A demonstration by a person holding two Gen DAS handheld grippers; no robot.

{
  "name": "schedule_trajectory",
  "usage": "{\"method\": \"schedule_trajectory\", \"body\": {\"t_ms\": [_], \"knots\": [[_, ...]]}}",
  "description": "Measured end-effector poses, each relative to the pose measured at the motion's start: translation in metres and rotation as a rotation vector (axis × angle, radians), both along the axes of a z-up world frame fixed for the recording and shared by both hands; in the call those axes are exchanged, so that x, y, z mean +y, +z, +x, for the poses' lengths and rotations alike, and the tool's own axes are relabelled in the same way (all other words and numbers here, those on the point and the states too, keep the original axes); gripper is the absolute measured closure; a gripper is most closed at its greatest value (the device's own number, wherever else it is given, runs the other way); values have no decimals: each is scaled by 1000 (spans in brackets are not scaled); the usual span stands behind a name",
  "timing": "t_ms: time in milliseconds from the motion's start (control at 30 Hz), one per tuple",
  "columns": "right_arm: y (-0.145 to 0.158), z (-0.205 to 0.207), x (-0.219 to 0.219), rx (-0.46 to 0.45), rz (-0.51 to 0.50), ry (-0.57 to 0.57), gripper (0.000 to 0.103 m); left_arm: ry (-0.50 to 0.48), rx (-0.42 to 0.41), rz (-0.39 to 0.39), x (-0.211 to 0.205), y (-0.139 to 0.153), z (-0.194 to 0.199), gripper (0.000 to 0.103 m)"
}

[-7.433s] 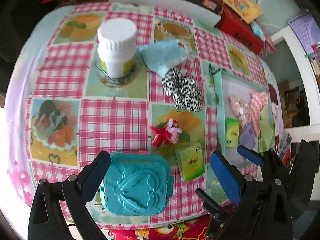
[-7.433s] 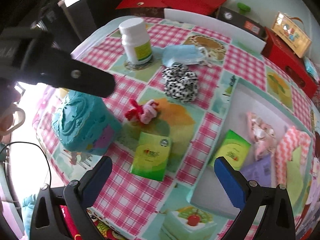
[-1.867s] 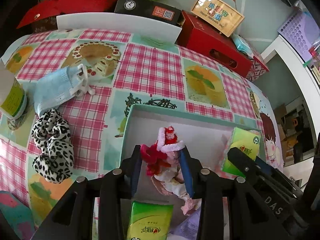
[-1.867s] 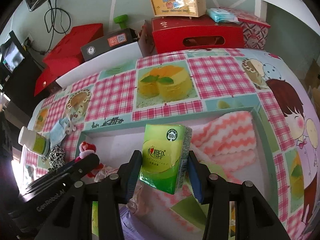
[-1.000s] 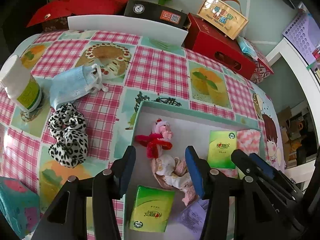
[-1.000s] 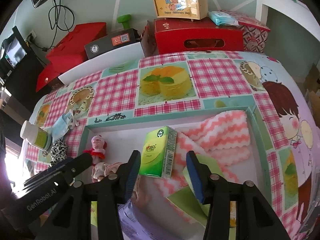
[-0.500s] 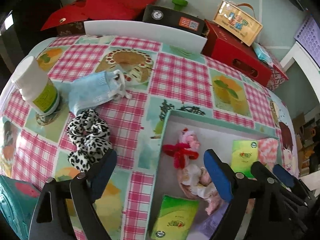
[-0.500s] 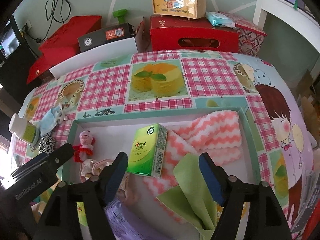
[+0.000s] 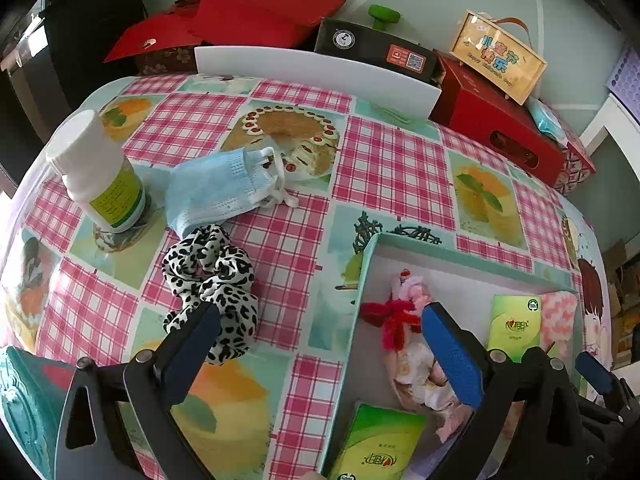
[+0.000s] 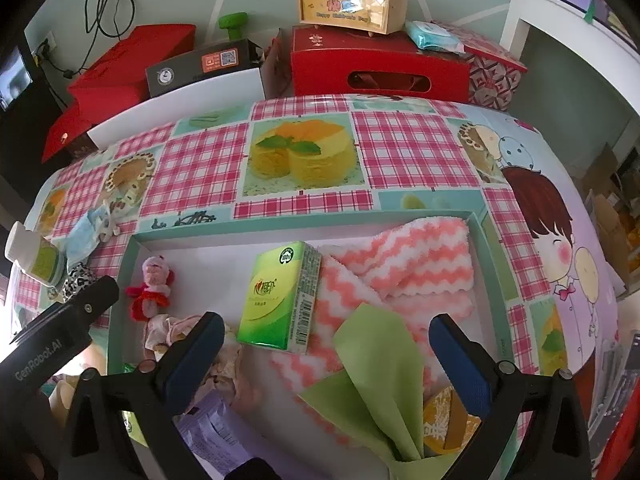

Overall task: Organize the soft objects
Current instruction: 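Move both tools back from the tray toward the scrunchie and face mask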

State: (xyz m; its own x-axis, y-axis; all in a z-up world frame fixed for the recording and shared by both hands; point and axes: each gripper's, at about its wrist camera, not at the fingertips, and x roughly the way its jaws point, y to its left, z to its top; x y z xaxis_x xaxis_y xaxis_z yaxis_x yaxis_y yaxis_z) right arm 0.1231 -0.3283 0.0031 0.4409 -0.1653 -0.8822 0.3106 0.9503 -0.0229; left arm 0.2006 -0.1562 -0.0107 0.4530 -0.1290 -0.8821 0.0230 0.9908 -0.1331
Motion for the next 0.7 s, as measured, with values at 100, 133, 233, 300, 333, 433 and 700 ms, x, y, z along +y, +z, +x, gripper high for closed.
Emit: {"method": "schedule_trajectory", "body": {"t_ms": [100,133,233,300,333,433,700], "knots": [[0,0,1,2,-1,1,0,0,-1,3,0,0,0,3],[0,0,1,2,-1,1,0,-1,-3,7,0,0,0,3],[1,-1,1,-1,-1,-1,0,-1,-12,20,0,1,0,3],[1,-1,0,-3,0,-3,0,-3,-26,35,0,3,-1,3],[1,-1,0,-4,0,-4,0,-2,-37,45,-1,5,-2,3],[1,-1,1,-4,1,-2,0,-3,-67,73,-2,10,-3,3],[3,-2,4,-7,6,5,0,-15,-123,123,-3,23,-5,3]]}}
